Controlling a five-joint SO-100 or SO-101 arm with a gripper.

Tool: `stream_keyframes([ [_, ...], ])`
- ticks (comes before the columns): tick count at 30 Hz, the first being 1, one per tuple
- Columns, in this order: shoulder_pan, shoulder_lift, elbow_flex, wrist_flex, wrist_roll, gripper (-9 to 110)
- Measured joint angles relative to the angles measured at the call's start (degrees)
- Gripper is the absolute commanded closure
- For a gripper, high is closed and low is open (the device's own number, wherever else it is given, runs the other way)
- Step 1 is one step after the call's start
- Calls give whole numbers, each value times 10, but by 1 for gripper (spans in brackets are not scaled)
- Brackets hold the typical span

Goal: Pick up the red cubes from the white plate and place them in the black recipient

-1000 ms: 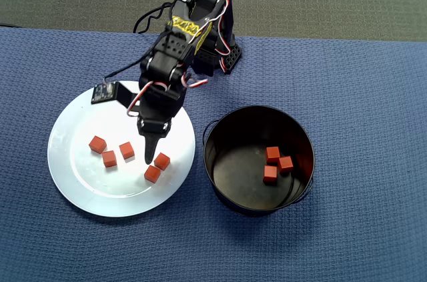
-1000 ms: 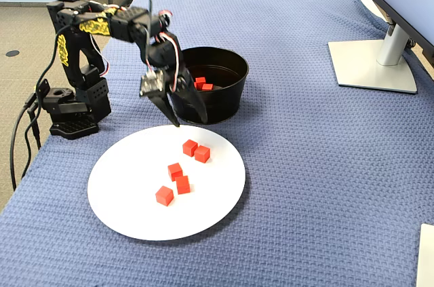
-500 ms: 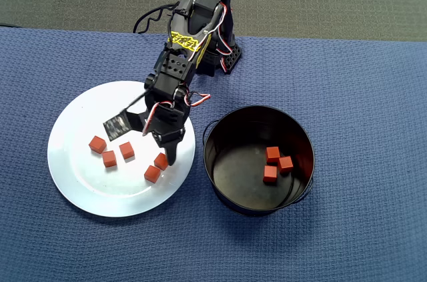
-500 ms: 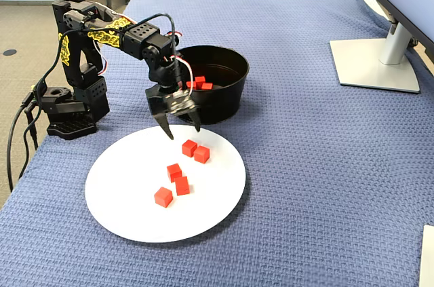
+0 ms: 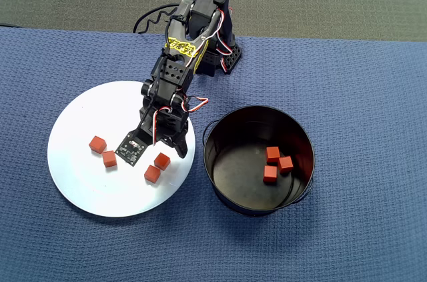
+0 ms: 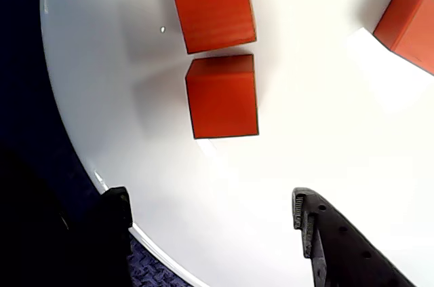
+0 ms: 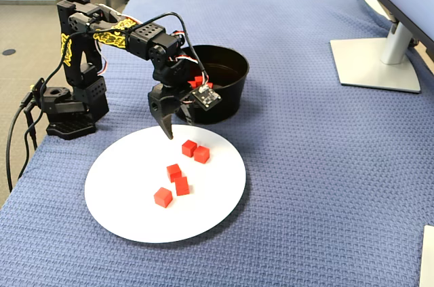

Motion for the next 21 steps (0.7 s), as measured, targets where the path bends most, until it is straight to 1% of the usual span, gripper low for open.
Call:
stream_keyframes([
  [5, 1, -9, -4, 0, -5, 79],
  [11, 2, -50, -21, -15, -5, 82],
  [21, 25, -98, -63, -27, -5, 85],
])
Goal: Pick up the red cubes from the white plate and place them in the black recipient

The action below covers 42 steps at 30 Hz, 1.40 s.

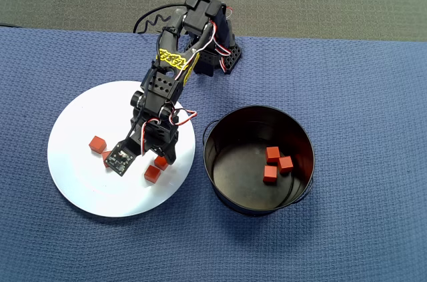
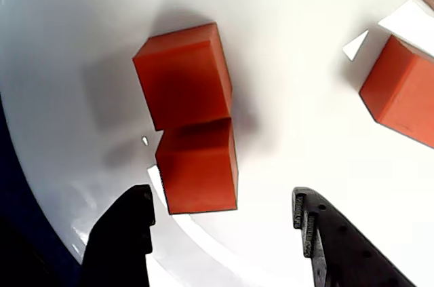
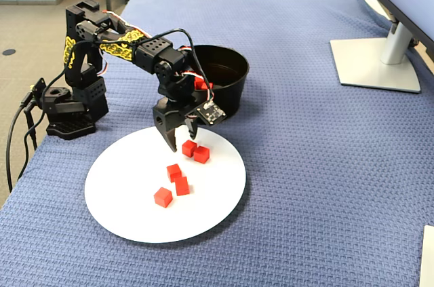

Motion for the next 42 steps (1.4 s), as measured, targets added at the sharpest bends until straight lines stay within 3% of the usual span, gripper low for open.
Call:
stream_keyframes([
  [13, 10, -18, -10, -32, 0, 96],
  [26, 19, -24, 8, -65, 0, 98],
  [36, 19, -24, 35, -65, 9, 93],
  [42, 19, -20, 39, -65, 18, 97],
])
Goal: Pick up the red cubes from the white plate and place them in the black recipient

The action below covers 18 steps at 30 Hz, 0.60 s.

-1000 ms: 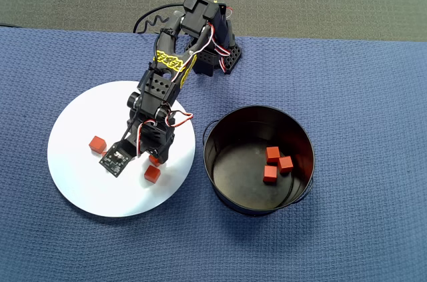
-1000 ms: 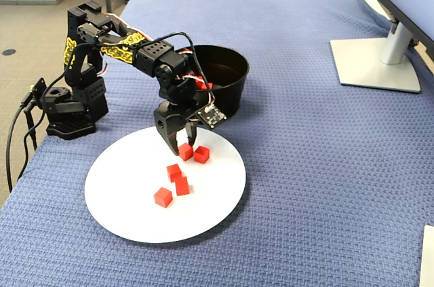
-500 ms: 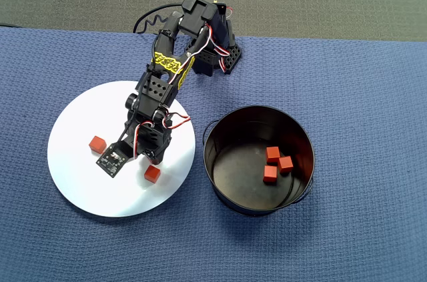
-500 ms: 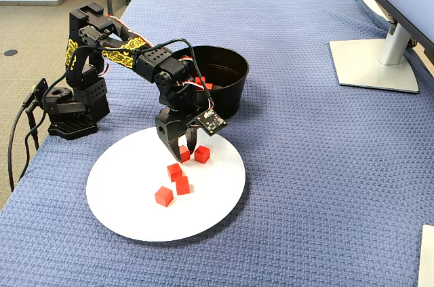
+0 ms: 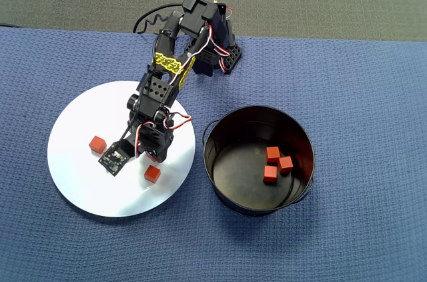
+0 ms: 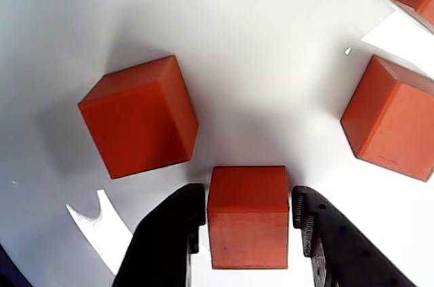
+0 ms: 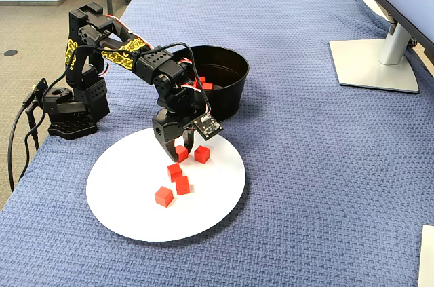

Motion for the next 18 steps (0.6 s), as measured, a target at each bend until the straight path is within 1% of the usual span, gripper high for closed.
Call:
stream_keyframes([
  [2, 0, 0, 0, 0, 2, 97],
  [5, -5, 0, 0, 0, 5, 101],
  [12, -8, 0, 0, 3, 29, 101],
  [15, -14, 17, 0, 3, 68, 101],
  [18, -22, 57, -3, 16, 133, 102],
])
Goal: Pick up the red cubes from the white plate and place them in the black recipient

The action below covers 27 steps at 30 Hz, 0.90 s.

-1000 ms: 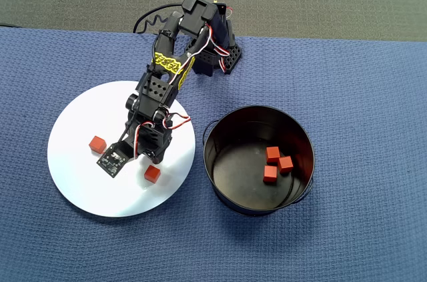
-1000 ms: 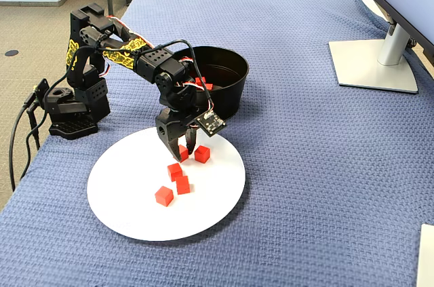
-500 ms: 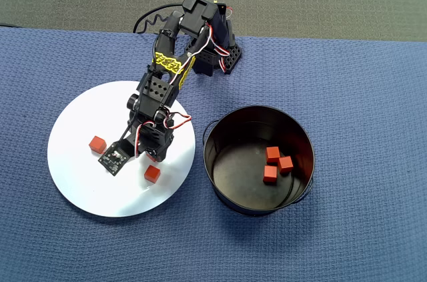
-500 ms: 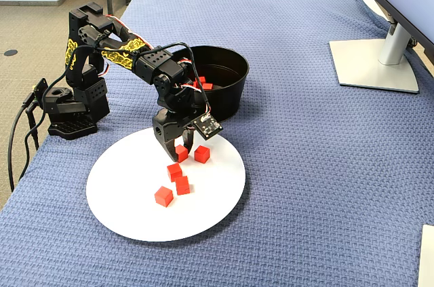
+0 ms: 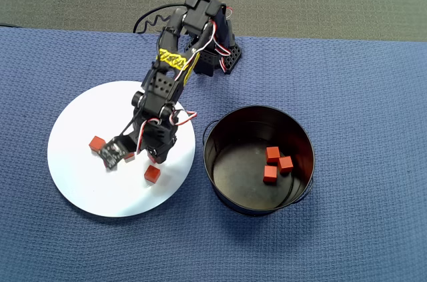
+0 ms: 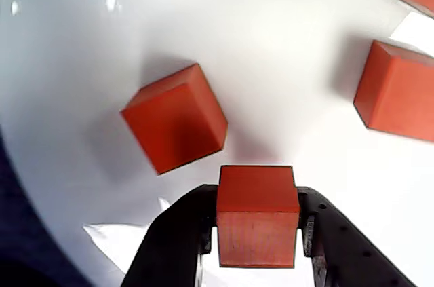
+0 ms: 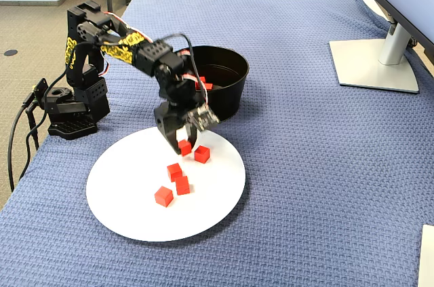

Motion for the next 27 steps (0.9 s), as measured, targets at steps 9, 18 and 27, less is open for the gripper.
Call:
stream_keyframes([
  [9, -30, 174, -47, 69, 266, 102],
  [18, -213, 245, -67, 74, 496, 101],
  [27, -390, 234, -67, 108, 456, 51],
])
